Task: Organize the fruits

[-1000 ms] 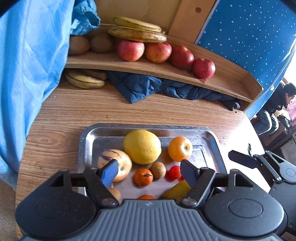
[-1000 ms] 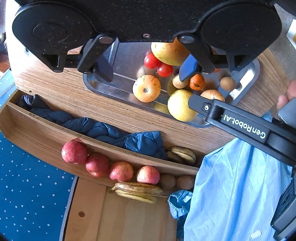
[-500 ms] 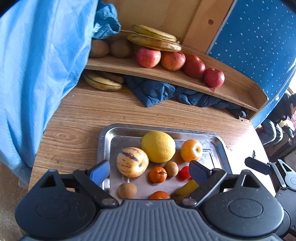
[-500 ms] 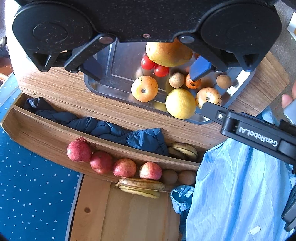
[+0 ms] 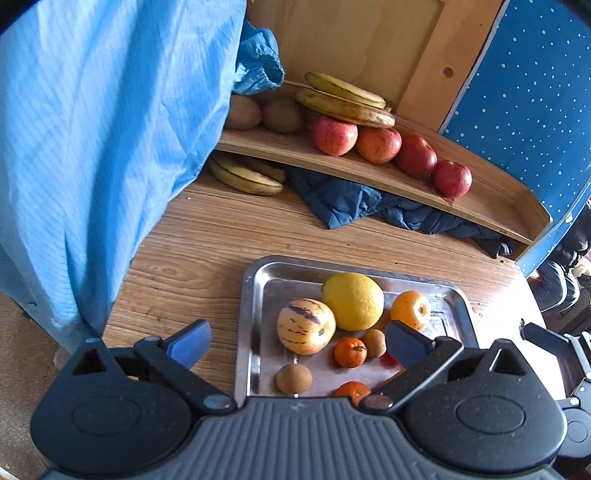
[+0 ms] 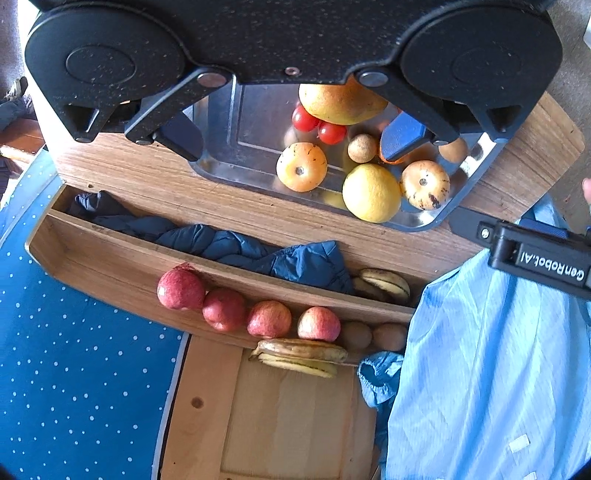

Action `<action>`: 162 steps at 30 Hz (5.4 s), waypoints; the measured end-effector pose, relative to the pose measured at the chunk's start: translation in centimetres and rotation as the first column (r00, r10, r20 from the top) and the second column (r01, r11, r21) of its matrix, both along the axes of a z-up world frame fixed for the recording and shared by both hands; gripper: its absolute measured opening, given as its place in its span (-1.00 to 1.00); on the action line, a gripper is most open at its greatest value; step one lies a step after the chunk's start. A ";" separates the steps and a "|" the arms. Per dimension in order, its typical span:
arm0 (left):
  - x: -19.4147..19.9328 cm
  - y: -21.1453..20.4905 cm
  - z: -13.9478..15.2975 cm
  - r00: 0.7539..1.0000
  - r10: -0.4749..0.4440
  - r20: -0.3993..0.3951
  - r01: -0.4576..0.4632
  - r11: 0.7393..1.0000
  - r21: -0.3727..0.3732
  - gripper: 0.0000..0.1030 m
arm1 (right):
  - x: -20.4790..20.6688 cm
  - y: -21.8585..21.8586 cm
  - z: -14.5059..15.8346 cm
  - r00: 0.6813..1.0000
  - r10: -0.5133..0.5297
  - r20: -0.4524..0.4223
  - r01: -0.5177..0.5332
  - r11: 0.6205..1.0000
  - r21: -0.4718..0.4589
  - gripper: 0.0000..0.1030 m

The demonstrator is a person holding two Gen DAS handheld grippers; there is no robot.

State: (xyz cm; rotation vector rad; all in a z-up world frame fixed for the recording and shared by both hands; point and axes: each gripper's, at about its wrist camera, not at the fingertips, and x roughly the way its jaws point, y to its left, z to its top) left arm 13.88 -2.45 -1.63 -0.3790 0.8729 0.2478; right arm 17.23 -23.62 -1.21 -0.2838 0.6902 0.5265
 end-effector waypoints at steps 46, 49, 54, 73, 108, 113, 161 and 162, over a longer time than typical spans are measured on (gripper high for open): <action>-3.2 -3.3 1.5 0.990 0.054 0.127 -0.069 0.991 0.115 0.99 | -0.8 -3.4 3.2 0.999 0.001 0.043 -0.003 0.999 0.038 0.99; -3.8 -4.2 1.6 0.987 0.098 0.130 -0.112 0.988 0.109 0.99 | -1.2 -4.3 3.2 0.999 0.038 0.037 -0.040 0.998 0.044 0.99; -5.0 -5.5 1.9 0.981 0.139 0.138 -0.157 0.980 0.125 0.99 | -2.0 -5.3 3.4 0.995 0.090 0.047 -0.093 0.994 0.052 0.99; -9.1 -10.6 2.0 0.955 0.271 0.117 -0.290 0.937 0.195 0.99 | -4.2 -9.3 3.2 0.973 0.228 -0.030 -0.222 0.966 0.130 0.99; -14.2 -11.1 1.7 0.977 0.177 0.120 -0.203 0.941 0.270 0.99 | -8.3 -10.3 2.0 0.986 0.125 -0.110 -0.110 0.985 0.133 0.99; -14.7 -10.2 1.6 0.983 0.145 0.114 -0.170 0.952 0.256 0.99 | -9.2 -9.3 2.0 0.990 0.100 -0.097 -0.087 0.988 0.129 0.99; -14.9 -8.9 0.7 0.993 0.071 0.092 -0.091 0.966 0.243 0.99 | -10.3 -8.4 1.5 0.992 0.018 -0.127 -0.007 0.996 0.091 0.99; -15.0 -9.0 0.7 0.993 0.070 0.091 -0.090 0.966 0.243 0.99 | -10.3 -8.4 1.5 0.992 0.017 -0.128 -0.006 0.996 0.091 0.99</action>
